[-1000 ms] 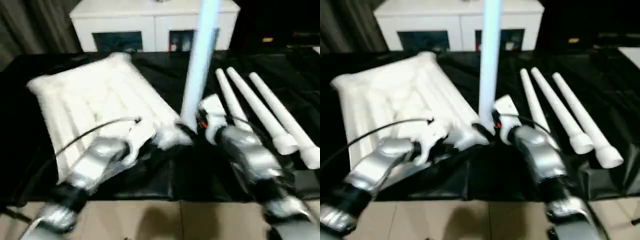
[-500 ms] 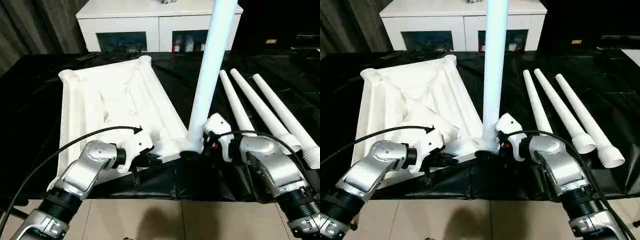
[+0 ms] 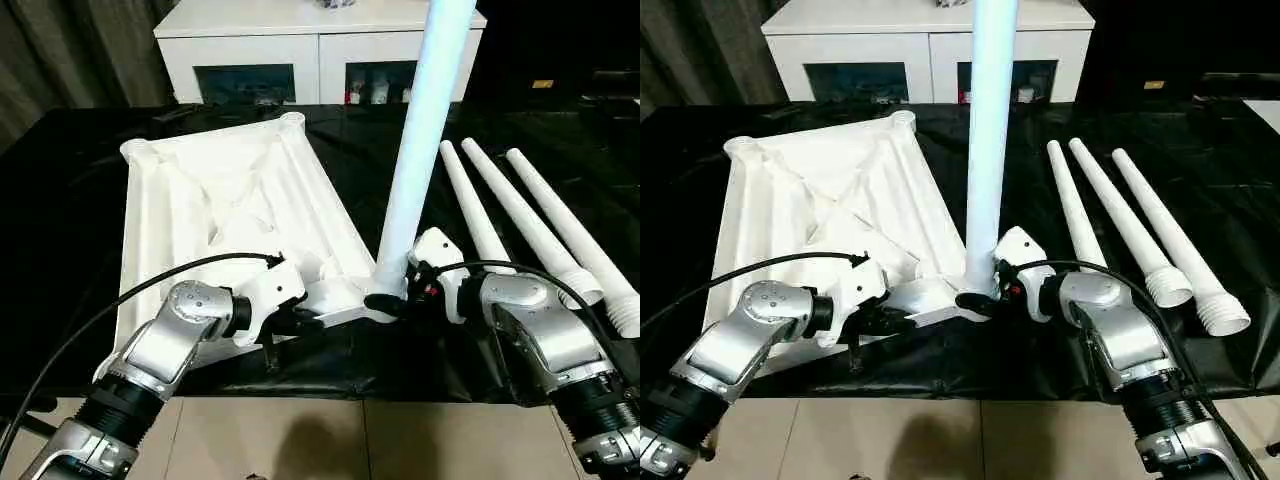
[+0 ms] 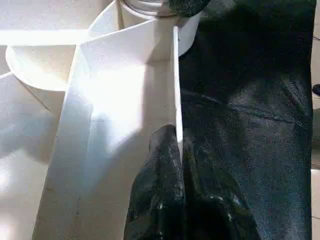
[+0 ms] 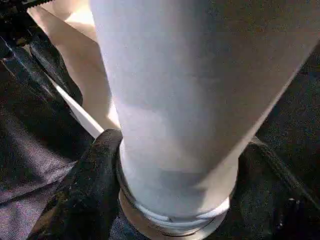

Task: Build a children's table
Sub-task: Rotate leg to tighten

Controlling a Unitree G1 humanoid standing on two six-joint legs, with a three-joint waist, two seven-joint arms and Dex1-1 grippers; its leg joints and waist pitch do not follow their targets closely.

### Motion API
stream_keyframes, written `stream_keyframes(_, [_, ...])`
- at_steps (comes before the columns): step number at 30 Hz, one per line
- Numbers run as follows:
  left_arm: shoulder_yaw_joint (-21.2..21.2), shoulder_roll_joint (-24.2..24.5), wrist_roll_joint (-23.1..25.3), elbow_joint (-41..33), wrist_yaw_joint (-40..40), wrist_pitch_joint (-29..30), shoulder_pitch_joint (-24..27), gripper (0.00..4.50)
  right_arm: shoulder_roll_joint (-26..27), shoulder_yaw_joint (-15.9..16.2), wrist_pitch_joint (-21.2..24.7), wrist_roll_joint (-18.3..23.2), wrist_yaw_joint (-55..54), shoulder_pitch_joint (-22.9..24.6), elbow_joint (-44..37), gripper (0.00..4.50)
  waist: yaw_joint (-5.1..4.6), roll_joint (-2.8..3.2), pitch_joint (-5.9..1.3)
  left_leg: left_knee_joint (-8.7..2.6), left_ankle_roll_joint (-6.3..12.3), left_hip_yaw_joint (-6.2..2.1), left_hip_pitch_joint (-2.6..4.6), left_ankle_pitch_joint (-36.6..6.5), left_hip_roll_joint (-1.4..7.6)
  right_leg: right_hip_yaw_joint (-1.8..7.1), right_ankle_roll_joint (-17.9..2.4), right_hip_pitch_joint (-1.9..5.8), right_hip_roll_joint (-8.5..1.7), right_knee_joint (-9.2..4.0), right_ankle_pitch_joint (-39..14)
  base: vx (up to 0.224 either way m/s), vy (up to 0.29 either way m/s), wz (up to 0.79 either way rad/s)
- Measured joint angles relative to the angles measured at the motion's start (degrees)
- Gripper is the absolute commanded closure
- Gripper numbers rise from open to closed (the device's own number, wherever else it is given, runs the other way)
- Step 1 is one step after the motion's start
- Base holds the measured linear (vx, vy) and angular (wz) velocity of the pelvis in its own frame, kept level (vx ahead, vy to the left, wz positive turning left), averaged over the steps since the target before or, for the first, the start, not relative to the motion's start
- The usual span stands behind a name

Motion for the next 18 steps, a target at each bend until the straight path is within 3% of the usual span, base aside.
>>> stream_keyframes(8, [0.6, -0.5, 0.1, 0.6, 0.3, 0.4, -0.1, 4.50, 3.0, -1.4, -0.6, 0.4, -2.6, 0.1, 2.2, 1.77, -0.31, -0.02, -0.02, 0.19, 0.05, 0.02, 0.05, 0.0, 0.04, 0.04, 0.0, 0.00, 0.00, 0.23, 0.0, 0.000, 0.000, 0.00])
stream_keyframes(12, [1.3, -4.9, 2.2, 5.1, 7.6, 2.6, -2.7, 4.50, 10.7, -5.7, -0.8, -0.7, -16.7, -0.8, 7.5, 1.77, -1.05, -0.02, -0.06, 0.33, -0.34, 0.07, 0.28, -0.2, 0.04, 0.15, -0.2, 0.31, 0.00, 0.51, 0.1, -0.028, -0.003, 0.00])
stream_keyframes(18, [1.9, -11.3, 3.5, 9.9, 16.6, 6.0, -5.3, 4.50, 17.1, -8.4, -0.1, -2.4, -32.3, -3.3, 12.8, 1.78, -1.64, 0.01, -0.10, 0.11, -0.44, 0.12, 1.28, -0.2, -0.04, 0.15, 0.1, 1.15, -0.11, 0.32, -0.1, -0.008, -0.001, 0.00])
